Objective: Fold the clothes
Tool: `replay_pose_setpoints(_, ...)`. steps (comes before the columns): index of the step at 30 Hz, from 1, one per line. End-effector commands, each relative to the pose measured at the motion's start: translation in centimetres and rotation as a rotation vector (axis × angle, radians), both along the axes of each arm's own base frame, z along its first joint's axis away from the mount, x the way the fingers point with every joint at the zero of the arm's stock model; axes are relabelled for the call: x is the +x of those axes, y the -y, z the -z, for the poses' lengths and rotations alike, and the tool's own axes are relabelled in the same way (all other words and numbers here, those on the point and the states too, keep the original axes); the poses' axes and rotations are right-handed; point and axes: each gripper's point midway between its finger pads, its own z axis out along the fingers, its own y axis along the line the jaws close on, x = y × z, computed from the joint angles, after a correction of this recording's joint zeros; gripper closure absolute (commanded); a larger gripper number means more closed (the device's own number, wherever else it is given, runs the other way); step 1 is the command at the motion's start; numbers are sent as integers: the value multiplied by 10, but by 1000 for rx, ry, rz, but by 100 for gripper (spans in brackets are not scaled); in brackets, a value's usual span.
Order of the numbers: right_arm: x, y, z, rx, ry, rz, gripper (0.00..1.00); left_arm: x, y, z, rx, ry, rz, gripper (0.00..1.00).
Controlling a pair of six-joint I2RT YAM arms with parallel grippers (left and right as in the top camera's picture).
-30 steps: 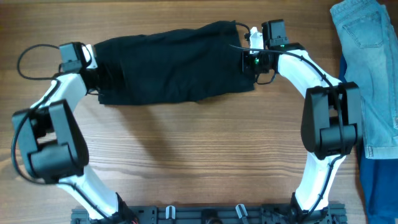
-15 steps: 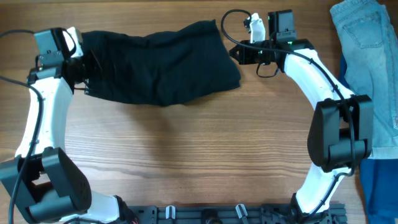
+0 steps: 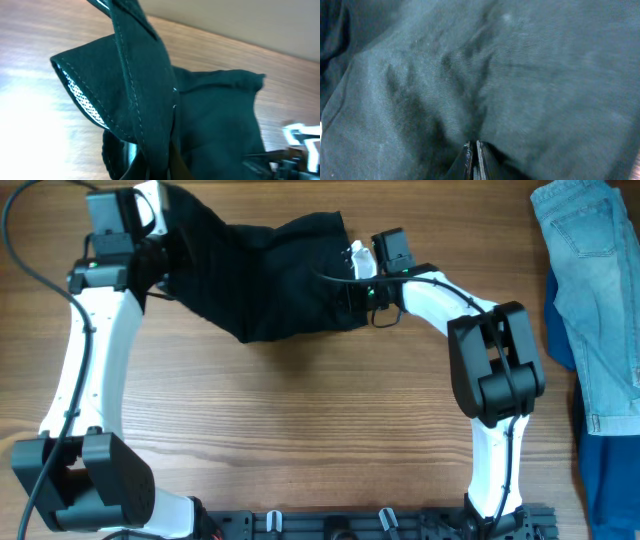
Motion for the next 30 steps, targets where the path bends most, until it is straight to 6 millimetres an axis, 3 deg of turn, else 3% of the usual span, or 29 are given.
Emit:
replay_pose_setpoints(1, -2, 5, 25, -28, -62, 48, 95, 10, 24, -41, -34, 125, 33, 96)
replay_pose_setpoints(3, -10, 6, 38, -38, -102, 43, 95, 14, 28, -51, -40, 157, 35, 96)
replay_pose_setpoints(6, -23, 3, 39, -21, -148, 10, 96, 18, 28, -66, -57, 188, 25, 96)
replay_pose_setpoints(9, -24, -2, 36, 10, -153, -4, 96, 20, 49, -76, -76, 218, 64, 96)
replay_pose_setpoints(12, -25, -3, 35, 19, -163, 0, 96, 20, 82, -65, -82, 197, 127, 96)
replay_pose_setpoints(14, -26, -5, 33, 35, -164, -9, 96, 22, 103, -48, -81, 161, 167, 96)
replay_pose_setpoints(18, -24, -9, 19, 102, -151, -41, 96, 29, 124, -9, -43, 91, 178, 96)
replay_pose_setpoints(20, -15, -12, -19, 236, -119, -73, 96, 32, 131, 3, -42, 72, 190, 96)
replay_pose_setpoints(22, -1, -2, -73, 389, -70, -84, 96, 33, 134, 11, -44, 57, 192, 96)
replay_pose_setpoints(24, 18, 29, -137, 508, 23, -49, 96, 33, 137, 14, -45, 50, 195, 96)
replay_pose_setpoints(26, 28, 58, -178, 557, 96, -12, 96, 32, 140, 13, -45, 54, 203, 96)
replay_pose_setpoints(30, 37, 107, -227, 568, 209, 73, 96, 32, 158, 16, -48, 64, 236, 96)
